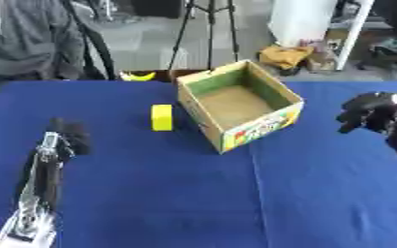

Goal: Pick up objects on the table and place them in the box.

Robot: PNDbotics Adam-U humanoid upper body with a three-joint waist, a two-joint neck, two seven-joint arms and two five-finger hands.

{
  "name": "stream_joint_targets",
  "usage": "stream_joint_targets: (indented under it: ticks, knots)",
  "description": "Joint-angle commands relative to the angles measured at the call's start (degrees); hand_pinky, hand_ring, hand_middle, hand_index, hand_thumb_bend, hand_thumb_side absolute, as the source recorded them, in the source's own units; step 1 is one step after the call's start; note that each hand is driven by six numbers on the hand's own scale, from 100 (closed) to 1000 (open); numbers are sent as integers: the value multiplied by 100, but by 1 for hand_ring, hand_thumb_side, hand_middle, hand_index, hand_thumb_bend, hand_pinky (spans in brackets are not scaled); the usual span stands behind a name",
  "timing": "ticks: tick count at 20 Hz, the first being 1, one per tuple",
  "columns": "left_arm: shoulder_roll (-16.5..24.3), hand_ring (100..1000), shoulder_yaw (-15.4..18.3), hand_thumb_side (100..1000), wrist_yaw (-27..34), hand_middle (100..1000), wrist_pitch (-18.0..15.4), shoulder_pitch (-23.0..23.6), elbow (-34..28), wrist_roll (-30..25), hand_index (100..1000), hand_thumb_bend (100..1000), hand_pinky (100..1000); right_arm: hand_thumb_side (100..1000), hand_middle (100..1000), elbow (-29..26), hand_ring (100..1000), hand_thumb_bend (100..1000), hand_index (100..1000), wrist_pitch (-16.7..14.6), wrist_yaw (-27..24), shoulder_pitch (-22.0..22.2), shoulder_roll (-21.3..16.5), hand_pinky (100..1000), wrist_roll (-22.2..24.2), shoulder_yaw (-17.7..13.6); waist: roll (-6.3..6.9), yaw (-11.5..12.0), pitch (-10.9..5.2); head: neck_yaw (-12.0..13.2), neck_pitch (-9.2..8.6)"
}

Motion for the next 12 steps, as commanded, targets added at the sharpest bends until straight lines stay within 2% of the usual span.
stream_joint_targets:
  ticks: [1, 8, 12]
  knots:
    - [164, 577, -9, 1000, -51, 582, 31, -137, -44, -11, 738, 286, 627, 604, 733, -112, 728, 567, 762, 6, 25, -61, -74, 654, -1, -35, 1, -8, -52, 20, -56]
    - [316, 577, -19, 1000, -312, 582, 167, -345, 59, -46, 740, 277, 626, 601, 733, -116, 727, 564, 761, 8, 26, -60, -74, 654, 1, -28, 3, -13, -54, 31, -54]
    - [496, 578, -26, 1000, -687, 584, 330, -578, 246, -145, 742, 236, 627, 604, 733, -122, 728, 567, 761, 4, 26, -68, -70, 654, 6, -20, -7, -29, -44, 43, -64]
